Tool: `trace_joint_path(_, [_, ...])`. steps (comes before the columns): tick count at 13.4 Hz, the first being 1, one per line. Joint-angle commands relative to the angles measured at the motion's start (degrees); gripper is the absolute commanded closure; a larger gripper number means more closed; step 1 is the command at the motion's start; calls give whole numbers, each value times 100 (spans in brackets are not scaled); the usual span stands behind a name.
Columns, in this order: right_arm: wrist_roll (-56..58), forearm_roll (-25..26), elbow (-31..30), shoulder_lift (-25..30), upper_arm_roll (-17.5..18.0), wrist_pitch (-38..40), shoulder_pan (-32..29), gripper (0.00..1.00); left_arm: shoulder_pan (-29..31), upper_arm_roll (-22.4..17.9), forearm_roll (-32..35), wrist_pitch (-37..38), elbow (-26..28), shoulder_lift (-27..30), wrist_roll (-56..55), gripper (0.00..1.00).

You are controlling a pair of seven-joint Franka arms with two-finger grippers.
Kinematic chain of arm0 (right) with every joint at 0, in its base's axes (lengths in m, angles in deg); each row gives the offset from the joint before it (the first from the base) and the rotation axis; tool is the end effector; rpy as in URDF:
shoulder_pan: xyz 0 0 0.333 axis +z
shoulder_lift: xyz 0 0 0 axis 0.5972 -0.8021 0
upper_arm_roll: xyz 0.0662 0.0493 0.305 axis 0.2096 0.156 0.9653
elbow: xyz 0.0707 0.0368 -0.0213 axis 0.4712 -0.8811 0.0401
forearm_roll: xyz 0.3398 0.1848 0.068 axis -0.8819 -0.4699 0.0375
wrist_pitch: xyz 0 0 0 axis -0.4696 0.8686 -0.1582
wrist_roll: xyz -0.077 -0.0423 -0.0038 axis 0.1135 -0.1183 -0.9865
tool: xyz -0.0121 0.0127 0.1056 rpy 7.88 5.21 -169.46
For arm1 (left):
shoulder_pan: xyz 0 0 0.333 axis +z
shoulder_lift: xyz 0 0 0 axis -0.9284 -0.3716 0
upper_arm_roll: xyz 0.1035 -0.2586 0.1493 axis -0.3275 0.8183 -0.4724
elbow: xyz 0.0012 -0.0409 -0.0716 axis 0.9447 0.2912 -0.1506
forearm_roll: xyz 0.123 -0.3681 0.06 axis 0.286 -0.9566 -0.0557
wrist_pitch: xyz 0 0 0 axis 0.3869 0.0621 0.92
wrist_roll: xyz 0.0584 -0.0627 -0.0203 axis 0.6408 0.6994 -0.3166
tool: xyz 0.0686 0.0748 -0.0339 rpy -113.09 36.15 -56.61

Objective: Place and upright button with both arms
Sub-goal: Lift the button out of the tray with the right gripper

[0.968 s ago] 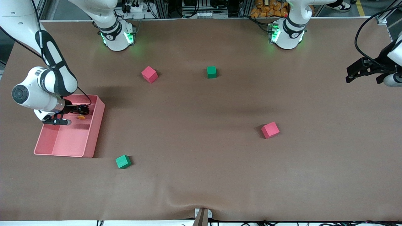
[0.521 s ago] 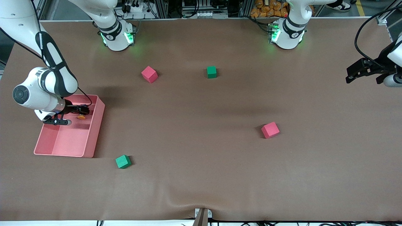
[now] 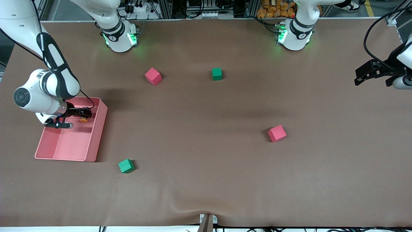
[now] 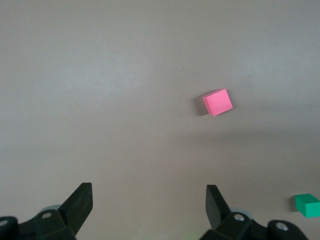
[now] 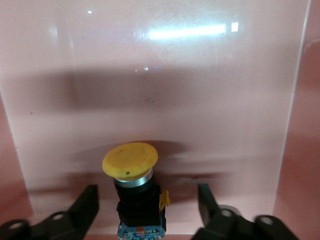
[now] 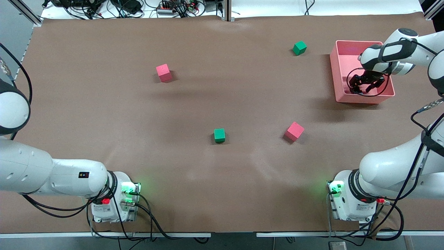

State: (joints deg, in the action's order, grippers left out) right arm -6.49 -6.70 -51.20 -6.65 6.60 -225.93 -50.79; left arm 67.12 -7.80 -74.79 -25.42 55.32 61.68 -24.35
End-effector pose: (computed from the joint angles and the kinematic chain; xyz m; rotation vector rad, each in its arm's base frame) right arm 0.5039 -0.1486 0.1837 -3.1033 0.1151 0.2576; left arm 0.5506 -0.0278 0.6433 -3.1228 0.0839 -0.0084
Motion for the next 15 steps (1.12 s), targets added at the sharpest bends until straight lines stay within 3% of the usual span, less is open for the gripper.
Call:
trace_joint_path(1, [74,77,-29,-27,83,-99,-134,88,63,25,82,119,-157,-48,130,0])
trace_joint_path(5, [74,68,14,-27,83,-99,-143,98,54,25,82,119,-157,-57,121,0])
trace_joint_path(9, [126,68,304,69,83,32,-82,100,54,25,82,119,-149,-57,130,0])
trace_joint_path(11, [170,68,689,183,100,687,-38,100,45,25,82,119,-149,-57,130,0])
trace_joint_path(15, [83,68,2033,193,118,2850,304,100,27,25,82,119,-149,-66,130,0])
